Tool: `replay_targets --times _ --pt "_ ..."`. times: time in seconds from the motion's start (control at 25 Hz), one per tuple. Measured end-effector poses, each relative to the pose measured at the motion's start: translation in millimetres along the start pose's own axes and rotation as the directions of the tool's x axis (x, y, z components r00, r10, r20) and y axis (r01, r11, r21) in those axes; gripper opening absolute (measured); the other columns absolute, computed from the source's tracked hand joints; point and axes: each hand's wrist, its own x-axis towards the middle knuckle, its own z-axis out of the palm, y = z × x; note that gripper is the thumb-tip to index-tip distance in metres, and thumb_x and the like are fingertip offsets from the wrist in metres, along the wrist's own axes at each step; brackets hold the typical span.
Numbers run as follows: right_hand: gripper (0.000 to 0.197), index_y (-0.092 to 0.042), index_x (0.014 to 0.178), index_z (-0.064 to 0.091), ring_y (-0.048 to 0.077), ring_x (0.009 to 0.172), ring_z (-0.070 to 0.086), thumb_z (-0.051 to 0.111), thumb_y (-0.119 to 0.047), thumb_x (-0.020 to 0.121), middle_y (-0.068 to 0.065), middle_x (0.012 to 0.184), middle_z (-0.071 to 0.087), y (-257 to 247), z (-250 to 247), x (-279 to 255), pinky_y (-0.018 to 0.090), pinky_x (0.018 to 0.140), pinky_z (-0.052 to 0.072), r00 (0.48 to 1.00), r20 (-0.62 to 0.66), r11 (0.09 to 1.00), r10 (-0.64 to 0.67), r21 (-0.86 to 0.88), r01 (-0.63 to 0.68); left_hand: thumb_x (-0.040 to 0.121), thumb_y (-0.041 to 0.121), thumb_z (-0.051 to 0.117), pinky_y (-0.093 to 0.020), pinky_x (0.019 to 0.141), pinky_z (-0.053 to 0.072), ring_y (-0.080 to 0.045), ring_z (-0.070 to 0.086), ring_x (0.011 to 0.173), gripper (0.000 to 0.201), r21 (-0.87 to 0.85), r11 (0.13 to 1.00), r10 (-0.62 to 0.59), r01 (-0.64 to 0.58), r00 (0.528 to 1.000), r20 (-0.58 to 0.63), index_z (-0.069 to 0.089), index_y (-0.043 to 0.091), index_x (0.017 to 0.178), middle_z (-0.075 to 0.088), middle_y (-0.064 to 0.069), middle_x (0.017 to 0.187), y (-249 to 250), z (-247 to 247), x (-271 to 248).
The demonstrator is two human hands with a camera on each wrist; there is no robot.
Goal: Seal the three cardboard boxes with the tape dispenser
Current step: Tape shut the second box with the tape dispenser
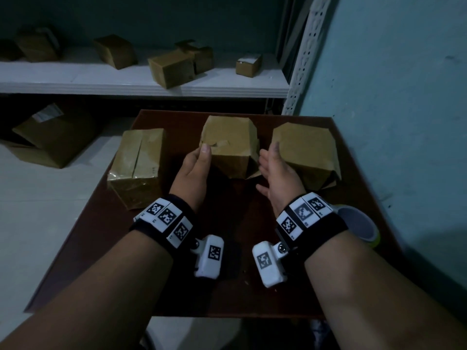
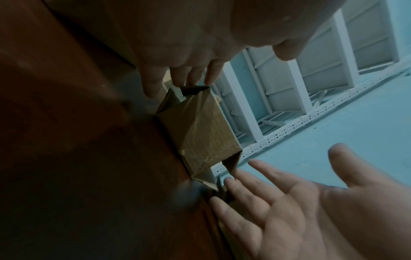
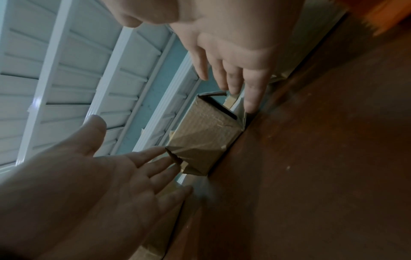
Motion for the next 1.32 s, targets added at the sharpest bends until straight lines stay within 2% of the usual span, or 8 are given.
replay_targets --times 0.16,0.28,0.44,0.56,0.76,1.08,1.2,1.32 --pt "0.081 -0.044 0.098 0.068 0.01 0.105 0.066 0.036 -0.108 0.06 -0.02 0.102 0.068 -3 -1 -1 0.049 0.103 0.052 0.998 -0.057 0.995 -0.036 -0.09 0.031 0.094 0.072 0.053 -0.043 0.102 0.051 -0.015 0.063 0.115 0.066 0.061 0.998 -0.015 0.018 0.999 -0.043 0.056 0.03 0.145 0.064 0.008 0.131 -2 2 -2" --pt "0.071 -0.045 0.096 0.068 0.01 0.107 0.066 0.038 -0.103 0.067 -0.022 0.102 0.068 -5 -4 -12 0.05 0.105 0.051 0.99 -0.079 0.983 -0.117 -0.153 0.104 0.09 0.068 0.063 -0.048 0.098 0.058 -0.017 0.069 0.109 0.069 0.131 0.988 -0.076 0.078 0.997 -0.014 0.056 0.029 0.146 0.069 0.006 0.127 -11 -2 0" --pt "0.071 -0.011 0.113 0.072 0.02 0.093 0.067 0.042 -0.074 0.099 0.011 0.106 0.072 -8 -7 -36 0.04 0.09 0.055 0.972 -0.061 0.944 -0.227 -0.258 0.204 0.096 0.056 0.065 -0.048 0.09 0.062 -0.022 0.072 0.099 0.051 0.221 0.964 -0.144 0.149 0.989 -0.037 0.063 0.024 0.135 0.073 0.0 0.116 -14 -9 -4" --pt "0.074 0.008 0.114 0.065 0.036 0.093 0.061 0.045 -0.062 0.104 0.031 0.112 0.066 -9 -18 -54 0.052 0.091 0.052 0.943 0.003 0.885 -0.332 -0.346 0.313 0.1 0.04 0.067 -0.051 0.089 0.063 -0.029 0.073 0.097 0.027 0.117 0.972 -0.205 0.205 0.979 -0.01 0.073 0.017 0.112 0.074 -0.008 0.107 -15 -13 -15" --pt "0.053 -0.032 0.1 0.079 0.013 0.1 0.067 0.052 -0.076 0.091 -0.012 0.102 0.072 5 -30 -65 0.05 0.096 0.055 0.86 0.046 0.681 -0.508 -0.591 0.433 0.103 0.017 0.064 -0.054 0.084 0.064 -0.038 0.073 0.098 0.015 0.055 0.958 -0.285 0.28 0.952 0.11 0.069 0.005 0.109 0.073 -0.021 0.111 -22 -15 -43" --pt "0.028 -0.02 0.099 0.081 0.016 0.1 0.06 0.082 -0.044 0.085 -0.008 0.099 0.066 11 -39 -80 0.039 0.09 0.053 0.715 0.309 0.328 -0.627 -0.728 0.603 0.107 0.013 0.054 -0.052 0.08 0.064 -0.044 0.076 0.091 0.019 0.181 0.881 -0.473 0.438 0.831 0.292 0.065 -0.003 0.108 0.076 -0.028 0.102 -11 -13 -80" --pt "0.028 -0.02 0.098 0.081 0.016 0.097 0.062 0.081 -0.045 0.086 -0.007 0.098 0.068 10 -43 -78 0.041 0.085 0.055 0.669 0.394 0.244 -0.63 -0.718 0.652 0.109 0.025 0.052 -0.045 0.069 0.063 -0.034 0.074 0.081 0.024 0.398 0.872 -0.354 0.287 0.93 0.104 0.068 0.007 0.105 0.076 -0.017 0.094 3 -29 -72" --pt "0.03 -0.02 0.098 0.08 0.015 0.097 0.061 0.079 -0.047 0.087 -0.007 0.098 0.07 7 -47 -79 0.038 0.085 0.055 0.625 0.477 0.153 -0.618 -0.707 0.691 0.104 0.031 0.058 -0.04 0.067 0.059 -0.024 0.07 0.086 0.009 0.409 0.911 -0.005 0.042 0.996 -0.09 0.065 0.025 0.107 0.071 -0.005 0.101 10 -44 -64"
